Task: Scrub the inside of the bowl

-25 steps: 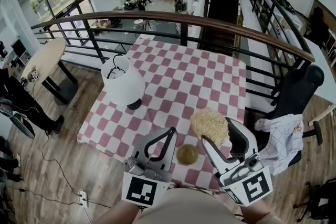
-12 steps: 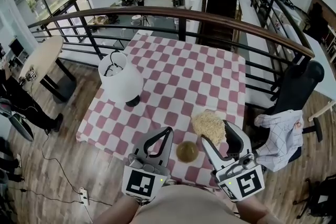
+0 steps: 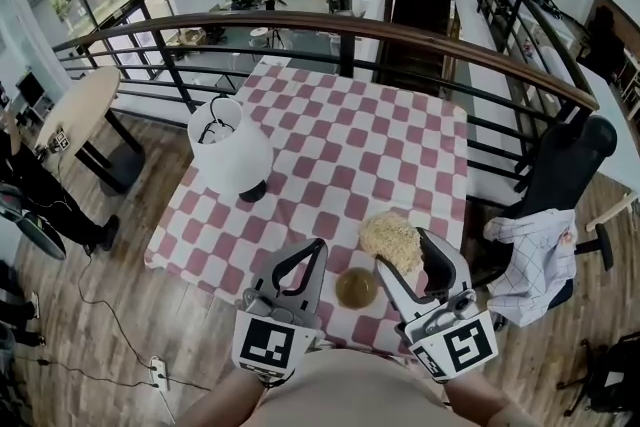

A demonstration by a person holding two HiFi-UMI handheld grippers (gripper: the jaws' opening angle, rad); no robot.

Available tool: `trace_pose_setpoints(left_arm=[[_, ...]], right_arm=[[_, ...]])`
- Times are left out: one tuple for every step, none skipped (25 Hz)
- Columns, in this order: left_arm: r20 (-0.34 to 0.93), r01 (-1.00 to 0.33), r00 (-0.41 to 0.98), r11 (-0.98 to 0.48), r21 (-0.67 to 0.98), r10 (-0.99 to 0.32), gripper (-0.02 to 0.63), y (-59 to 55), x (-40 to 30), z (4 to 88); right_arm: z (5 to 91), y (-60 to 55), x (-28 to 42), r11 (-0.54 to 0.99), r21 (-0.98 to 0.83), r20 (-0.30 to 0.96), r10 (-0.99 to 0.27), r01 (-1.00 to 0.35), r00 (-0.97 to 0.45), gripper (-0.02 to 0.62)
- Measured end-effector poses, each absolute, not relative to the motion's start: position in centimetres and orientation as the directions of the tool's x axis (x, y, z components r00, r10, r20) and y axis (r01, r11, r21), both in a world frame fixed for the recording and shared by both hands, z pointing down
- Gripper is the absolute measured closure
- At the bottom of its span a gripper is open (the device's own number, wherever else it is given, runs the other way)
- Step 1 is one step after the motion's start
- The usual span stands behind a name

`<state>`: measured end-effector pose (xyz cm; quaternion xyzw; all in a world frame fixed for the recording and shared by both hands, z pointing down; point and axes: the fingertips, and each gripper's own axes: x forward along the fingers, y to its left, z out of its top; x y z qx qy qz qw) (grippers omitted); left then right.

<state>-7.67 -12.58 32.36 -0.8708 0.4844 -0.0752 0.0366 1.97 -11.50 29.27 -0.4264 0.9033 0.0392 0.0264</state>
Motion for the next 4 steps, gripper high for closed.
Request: trace_pose_setpoints(left_arm=[[0.099, -0.839, 0.519, -0.528, -0.135, -0.849, 0.591, -12.63, -7.71, 32.49], [0.102, -0.838, 0.519, -0.529, -0.136, -0.849, 0.591, -12.67, -7.76, 32.63], [0.105, -0.837, 0.520, -0.530, -0.139, -0.848, 0.591, -12.69, -7.82, 32.77], [0.107, -0.835, 0.520, -0.531, -0.142, -0.847, 0.591, -12.70, -7.87, 32.90]], right_arm=[[29.19, -11.44, 1.86, 0.636, 0.051, -0.085, -0.765, -0.770, -0.638, 0.344], [29.11, -11.36, 1.76, 0.639, 0.055, -0.089, -0.762, -0.767, -0.641, 0.344], [29.03, -11.28, 1.67, 0.641, 0.059, -0.093, -0.760, -0.765, -0.644, 0.344], [28.95, -11.20, 1.58, 0.643, 0.064, -0.097, -0.757, -0.763, -0.646, 0.344]])
